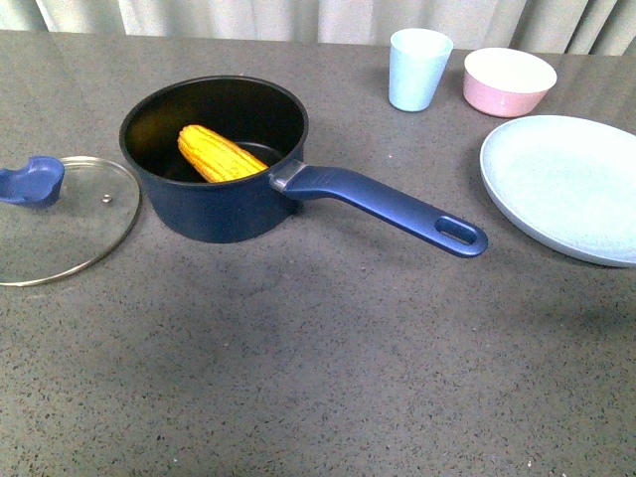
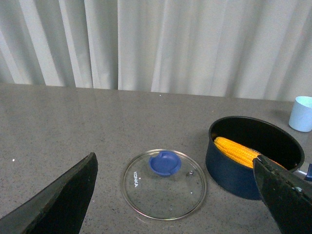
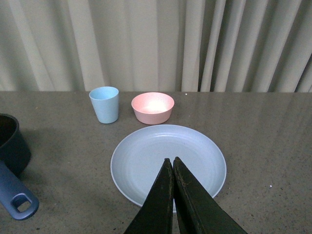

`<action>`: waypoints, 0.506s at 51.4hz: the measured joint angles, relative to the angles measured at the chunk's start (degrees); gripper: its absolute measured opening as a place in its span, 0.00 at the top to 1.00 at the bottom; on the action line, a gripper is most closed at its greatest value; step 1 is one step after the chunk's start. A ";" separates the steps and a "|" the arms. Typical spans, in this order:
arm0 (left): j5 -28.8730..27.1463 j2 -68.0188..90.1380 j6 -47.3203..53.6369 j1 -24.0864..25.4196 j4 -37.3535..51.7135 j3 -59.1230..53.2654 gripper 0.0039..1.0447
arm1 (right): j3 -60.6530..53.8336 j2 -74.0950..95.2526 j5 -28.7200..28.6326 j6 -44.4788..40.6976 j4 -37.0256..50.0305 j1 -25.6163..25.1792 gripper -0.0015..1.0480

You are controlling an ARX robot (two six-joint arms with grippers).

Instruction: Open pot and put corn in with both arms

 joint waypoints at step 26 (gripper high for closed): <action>0.00 0.00 0.00 0.00 0.00 0.00 0.08 | 0.00 -8.00 0.00 0.00 -8.02 0.00 0.98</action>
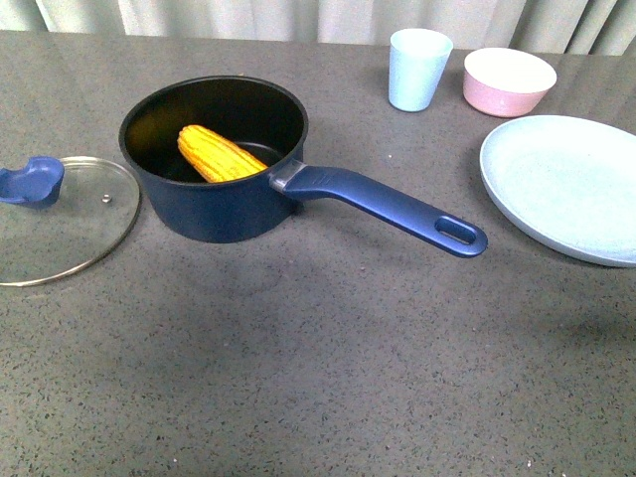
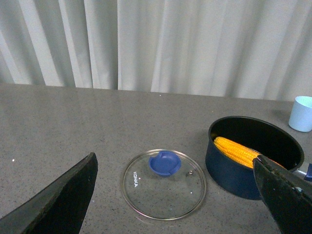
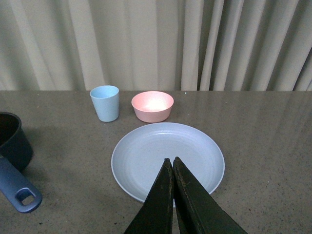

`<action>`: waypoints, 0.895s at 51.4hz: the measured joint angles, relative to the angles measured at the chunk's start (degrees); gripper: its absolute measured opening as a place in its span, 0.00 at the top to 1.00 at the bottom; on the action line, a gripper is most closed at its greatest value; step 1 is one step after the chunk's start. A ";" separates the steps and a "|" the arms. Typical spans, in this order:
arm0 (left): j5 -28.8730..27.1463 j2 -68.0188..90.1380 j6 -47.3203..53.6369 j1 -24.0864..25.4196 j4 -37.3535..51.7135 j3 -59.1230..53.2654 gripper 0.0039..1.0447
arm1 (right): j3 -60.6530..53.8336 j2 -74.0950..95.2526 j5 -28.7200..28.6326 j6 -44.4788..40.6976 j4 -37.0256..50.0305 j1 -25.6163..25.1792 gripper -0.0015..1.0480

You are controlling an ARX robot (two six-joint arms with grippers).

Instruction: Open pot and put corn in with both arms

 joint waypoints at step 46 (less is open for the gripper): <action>0.00 0.00 0.00 0.00 0.00 0.00 0.08 | 0.04 -10.69 0.00 0.02 -10.95 0.00 0.98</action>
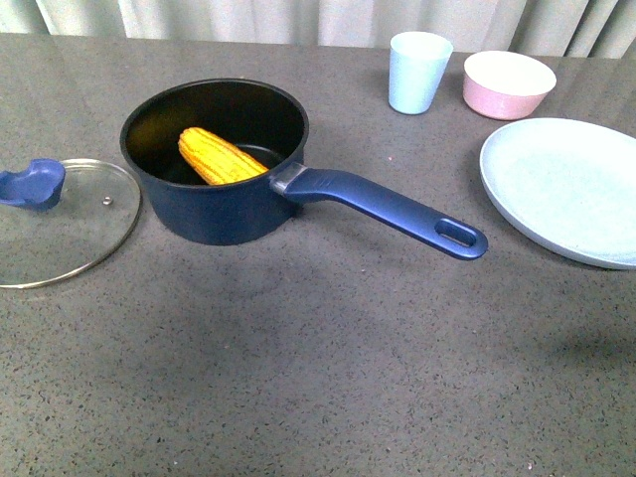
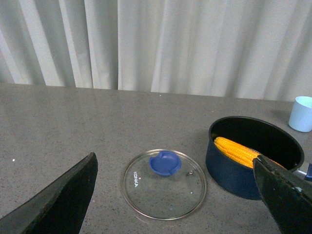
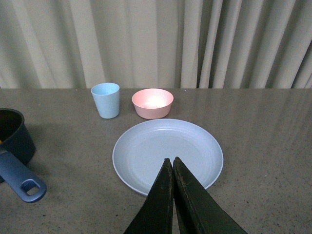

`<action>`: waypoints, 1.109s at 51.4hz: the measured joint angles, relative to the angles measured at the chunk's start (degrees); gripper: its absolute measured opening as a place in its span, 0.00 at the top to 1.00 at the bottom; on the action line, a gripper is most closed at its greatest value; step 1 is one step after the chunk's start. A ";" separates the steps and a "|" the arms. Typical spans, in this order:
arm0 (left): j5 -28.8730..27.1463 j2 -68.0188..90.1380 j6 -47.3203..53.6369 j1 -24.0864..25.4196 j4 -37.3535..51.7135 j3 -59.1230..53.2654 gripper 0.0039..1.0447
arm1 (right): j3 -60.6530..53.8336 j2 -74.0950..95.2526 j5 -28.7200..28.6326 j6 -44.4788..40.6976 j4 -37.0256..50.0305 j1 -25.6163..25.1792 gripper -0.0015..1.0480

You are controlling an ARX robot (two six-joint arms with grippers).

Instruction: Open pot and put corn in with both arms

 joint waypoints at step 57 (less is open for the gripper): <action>0.00 0.00 0.00 0.00 0.00 0.00 0.08 | 0.00 0.00 0.00 0.04 0.00 0.00 0.09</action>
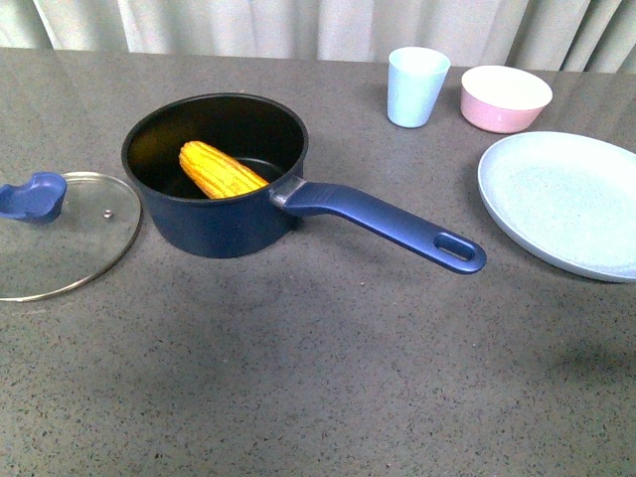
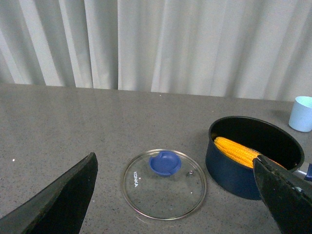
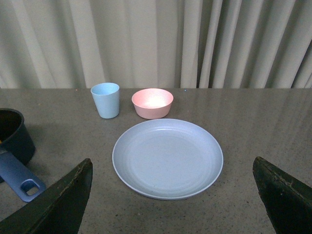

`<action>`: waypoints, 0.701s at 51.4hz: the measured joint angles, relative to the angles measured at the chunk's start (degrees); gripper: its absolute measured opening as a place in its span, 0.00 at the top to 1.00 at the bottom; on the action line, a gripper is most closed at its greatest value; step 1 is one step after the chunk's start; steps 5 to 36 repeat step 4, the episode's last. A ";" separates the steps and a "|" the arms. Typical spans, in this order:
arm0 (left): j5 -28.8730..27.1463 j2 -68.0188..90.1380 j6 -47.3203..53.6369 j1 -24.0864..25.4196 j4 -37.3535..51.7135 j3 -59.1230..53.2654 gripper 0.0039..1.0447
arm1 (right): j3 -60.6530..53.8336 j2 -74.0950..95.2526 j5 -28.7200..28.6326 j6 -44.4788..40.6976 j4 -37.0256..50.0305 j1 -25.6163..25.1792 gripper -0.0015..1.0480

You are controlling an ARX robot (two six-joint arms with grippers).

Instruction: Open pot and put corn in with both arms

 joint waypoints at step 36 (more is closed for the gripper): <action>0.00 0.00 0.00 0.00 0.00 0.00 0.08 | 0.00 0.00 0.00 -0.02 -0.02 0.00 0.09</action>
